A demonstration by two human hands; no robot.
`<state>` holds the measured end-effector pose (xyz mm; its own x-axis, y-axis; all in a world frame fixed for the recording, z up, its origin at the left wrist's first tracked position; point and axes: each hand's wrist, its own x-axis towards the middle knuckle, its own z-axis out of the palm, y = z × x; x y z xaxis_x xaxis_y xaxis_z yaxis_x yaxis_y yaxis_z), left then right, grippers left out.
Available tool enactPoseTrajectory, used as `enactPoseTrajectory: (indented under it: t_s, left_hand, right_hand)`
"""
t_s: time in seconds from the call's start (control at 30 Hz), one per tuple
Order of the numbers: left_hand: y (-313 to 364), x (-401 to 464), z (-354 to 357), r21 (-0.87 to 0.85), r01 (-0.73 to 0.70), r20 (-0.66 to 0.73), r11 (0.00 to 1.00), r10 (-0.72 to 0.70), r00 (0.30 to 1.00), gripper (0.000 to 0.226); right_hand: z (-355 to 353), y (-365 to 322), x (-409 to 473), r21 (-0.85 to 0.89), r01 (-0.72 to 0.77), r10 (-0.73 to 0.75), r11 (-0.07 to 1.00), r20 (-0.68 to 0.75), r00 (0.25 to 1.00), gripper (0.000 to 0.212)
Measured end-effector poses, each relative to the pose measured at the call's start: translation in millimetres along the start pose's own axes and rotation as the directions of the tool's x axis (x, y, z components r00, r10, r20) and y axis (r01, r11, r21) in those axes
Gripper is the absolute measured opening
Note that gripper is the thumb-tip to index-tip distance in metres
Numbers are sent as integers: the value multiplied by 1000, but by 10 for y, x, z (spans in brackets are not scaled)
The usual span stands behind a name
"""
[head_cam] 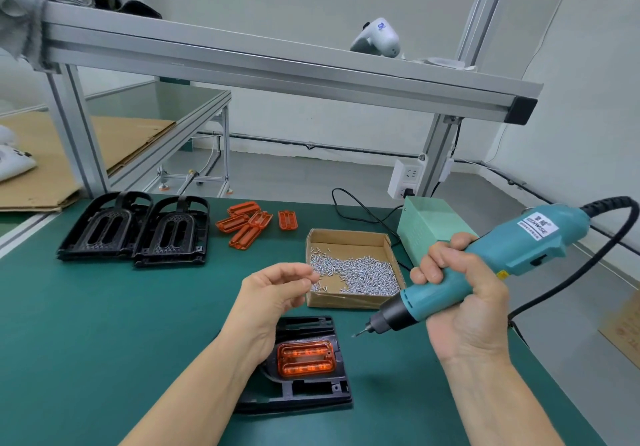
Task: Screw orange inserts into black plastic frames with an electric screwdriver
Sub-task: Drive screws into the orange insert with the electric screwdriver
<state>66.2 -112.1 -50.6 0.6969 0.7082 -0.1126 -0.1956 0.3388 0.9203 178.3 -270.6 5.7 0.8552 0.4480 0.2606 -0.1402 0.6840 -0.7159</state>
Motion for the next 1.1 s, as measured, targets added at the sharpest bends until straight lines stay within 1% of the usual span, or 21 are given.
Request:
enactPoseTrajectory:
  t_s: [0.2, 0.37, 0.53, 0.73, 0.93, 1.03, 1.1]
  left_hand:
    - [41, -171, -44, -187, 54, 3, 981, -55, 998, 19]
    - [-16, -313, -52, -300, 109, 77, 948, -90, 993, 22]
    - [-65, -419, -46, -327, 115, 148, 938, -69, 986, 22]
    - [-56, -499, -17, -374, 109, 169, 921, -48, 984, 14]
    - [-40, -546, 9, -386, 104, 177, 917, -38, 984, 15]
    - [-45, -549, 24, -405, 107, 159, 908, -45, 986, 15]
    - [-61, -548, 38, -418, 106, 131, 902, -56, 990, 19]
  right_hand:
    - [185, 13, -51, 89, 9, -9, 996, 7, 1000, 16]
    - [313, -9, -82, 140, 52, -55, 989, 19, 998, 13]
    - [411, -18, -103, 164, 67, -73, 984, 31, 997, 11]
    - [456, -12, -127, 156, 84, -91, 984, 38, 995, 12]
    - [468, -13, -146, 155, 84, -92, 984, 48, 995, 12]
    - [468, -13, -148, 156, 90, -98, 984, 47, 994, 12]
    - [462, -8, -155, 153, 99, -108, 983, 51, 993, 12]
